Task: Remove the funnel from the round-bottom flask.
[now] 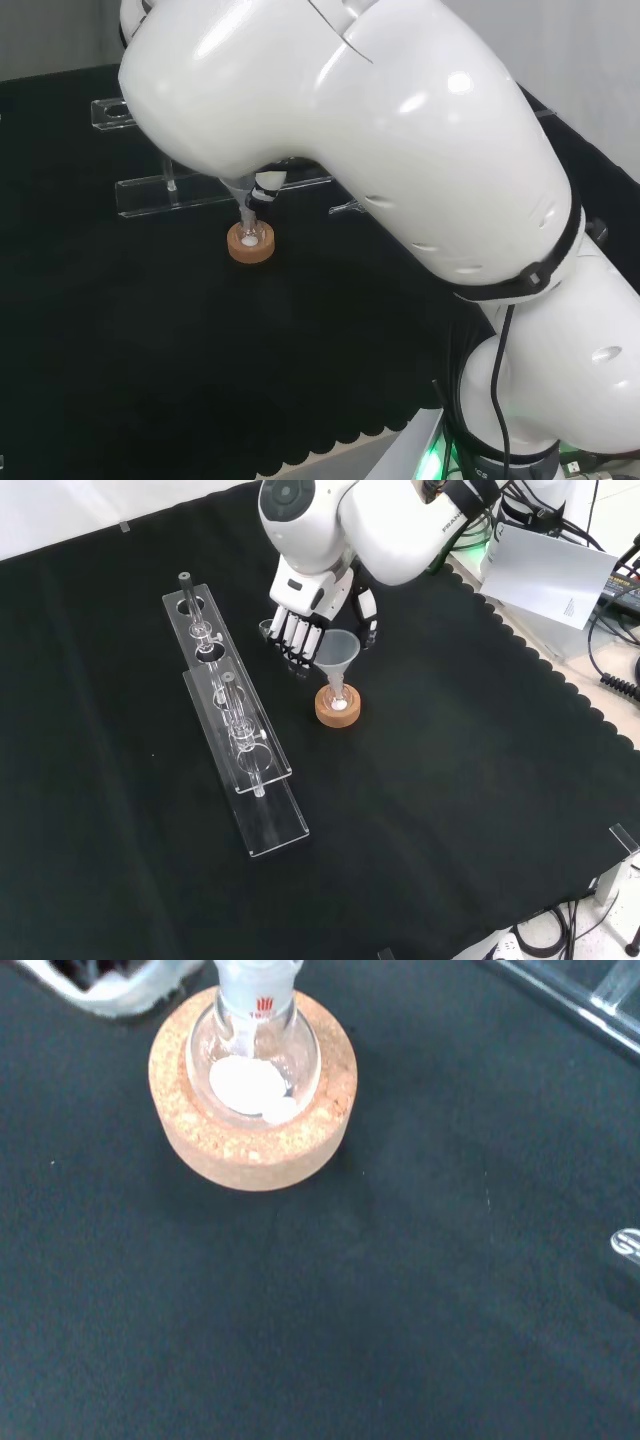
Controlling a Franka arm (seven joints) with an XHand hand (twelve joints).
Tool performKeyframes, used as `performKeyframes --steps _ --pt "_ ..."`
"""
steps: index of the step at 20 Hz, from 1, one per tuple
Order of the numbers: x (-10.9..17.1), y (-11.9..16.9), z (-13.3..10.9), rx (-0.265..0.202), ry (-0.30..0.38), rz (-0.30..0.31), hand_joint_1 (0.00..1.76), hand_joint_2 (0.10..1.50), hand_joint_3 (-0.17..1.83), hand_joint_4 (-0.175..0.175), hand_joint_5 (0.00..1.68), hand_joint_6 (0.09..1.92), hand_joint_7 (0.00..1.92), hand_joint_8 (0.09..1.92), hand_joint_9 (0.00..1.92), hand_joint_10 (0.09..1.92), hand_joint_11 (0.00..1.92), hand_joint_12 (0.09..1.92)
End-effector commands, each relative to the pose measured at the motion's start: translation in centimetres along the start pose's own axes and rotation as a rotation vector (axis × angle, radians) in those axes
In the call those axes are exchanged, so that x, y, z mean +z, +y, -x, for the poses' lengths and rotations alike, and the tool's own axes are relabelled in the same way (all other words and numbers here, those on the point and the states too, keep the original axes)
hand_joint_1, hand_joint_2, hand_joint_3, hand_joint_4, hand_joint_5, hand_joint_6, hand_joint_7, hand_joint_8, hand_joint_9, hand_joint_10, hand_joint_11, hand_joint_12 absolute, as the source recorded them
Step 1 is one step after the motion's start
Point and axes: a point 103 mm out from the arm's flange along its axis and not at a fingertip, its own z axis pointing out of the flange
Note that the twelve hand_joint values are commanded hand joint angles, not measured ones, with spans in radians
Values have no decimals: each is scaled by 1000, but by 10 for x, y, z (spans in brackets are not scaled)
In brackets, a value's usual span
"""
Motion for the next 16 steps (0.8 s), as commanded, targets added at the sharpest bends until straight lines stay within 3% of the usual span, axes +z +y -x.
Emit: performKeyframes --steps 1,3,8,14,15,16 --pt "-7 -5 -1 0 -14 55 784 633 509 -35 568 117 476 682 580 607 256 1420" --pt "-8 -7 1 1 -17 64 787 641 513 -30 595 182 501 664 611 574 272 1406" --pt "-16 -15 4 -4 -25 80 800 662 531 -22 534 611 537 650 660 532 293 1393" --pt "-34 -25 4 4 -27 91 819 666 555 -15 580 758 606 660 710 535 319 1376" --pt "-37 -29 7 -40 -9 127 822 667 557 -15 583 763 610 661 714 535 323 1374" --pt "-41 -31 7 -39 -7 130 825 667 559 -15 584 767 613 662 717 535 327 1372"
